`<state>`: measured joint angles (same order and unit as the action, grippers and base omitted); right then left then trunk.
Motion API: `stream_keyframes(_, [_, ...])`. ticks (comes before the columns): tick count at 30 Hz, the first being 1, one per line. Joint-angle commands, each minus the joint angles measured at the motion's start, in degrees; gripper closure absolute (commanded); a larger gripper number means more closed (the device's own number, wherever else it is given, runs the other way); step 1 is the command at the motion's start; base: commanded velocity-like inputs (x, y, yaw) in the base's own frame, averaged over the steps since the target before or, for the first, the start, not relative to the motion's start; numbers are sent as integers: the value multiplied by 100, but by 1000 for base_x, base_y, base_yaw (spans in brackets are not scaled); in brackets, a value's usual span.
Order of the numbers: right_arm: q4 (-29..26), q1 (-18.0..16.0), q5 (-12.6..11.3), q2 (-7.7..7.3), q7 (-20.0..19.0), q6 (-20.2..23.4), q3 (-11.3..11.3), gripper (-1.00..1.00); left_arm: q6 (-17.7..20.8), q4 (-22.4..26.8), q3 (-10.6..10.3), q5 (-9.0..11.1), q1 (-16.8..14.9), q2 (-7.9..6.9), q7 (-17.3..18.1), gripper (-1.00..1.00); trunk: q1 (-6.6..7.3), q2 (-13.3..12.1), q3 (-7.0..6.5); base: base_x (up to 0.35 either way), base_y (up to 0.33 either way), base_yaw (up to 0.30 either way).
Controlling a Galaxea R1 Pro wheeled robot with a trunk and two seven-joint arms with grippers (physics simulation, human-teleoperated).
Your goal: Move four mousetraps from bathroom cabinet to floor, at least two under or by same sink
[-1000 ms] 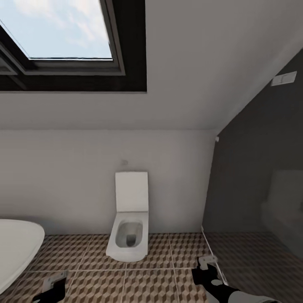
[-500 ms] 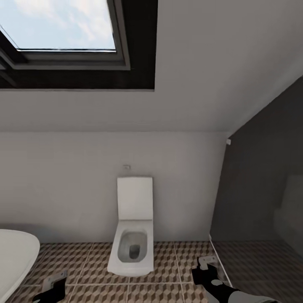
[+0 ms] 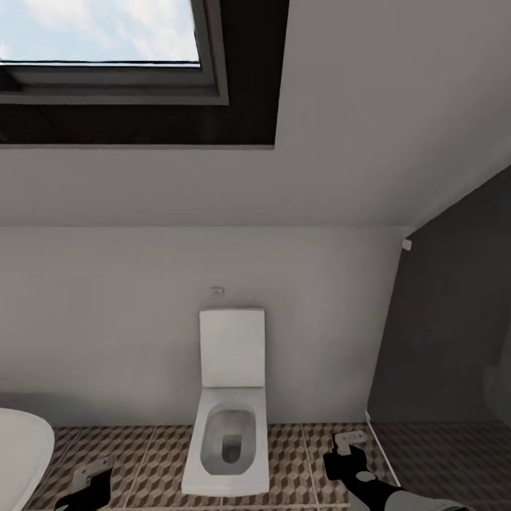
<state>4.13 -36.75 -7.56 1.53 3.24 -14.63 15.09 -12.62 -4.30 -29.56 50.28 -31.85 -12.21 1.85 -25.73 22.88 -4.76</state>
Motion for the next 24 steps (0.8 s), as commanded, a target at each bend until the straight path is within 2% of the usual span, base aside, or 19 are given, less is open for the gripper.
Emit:
stream_keyframes(1, [26,-8,-71,5,-8,-42,51,100,-21,-18,-42,35,-5,3,17,100,-6,4,2,327,5,0])
stream_keyframes(6, [26,-8,-72,5,-8,-40,48,100,-22,-18,-45,35,-5,14,17,100,-6,4,2,184,1,0])
stream_keyframes(17, [26,-8,-63,5,9,-40,54,100,-27,-18,-50,35,-5,26,17,100,-6,4,2,17,0,0])
stream_keyframes(24, [26,-8,-59,5,10,-40,52,100,-21,-18,-50,33,-5,26,17,100,-6,4,2,244,0,0])
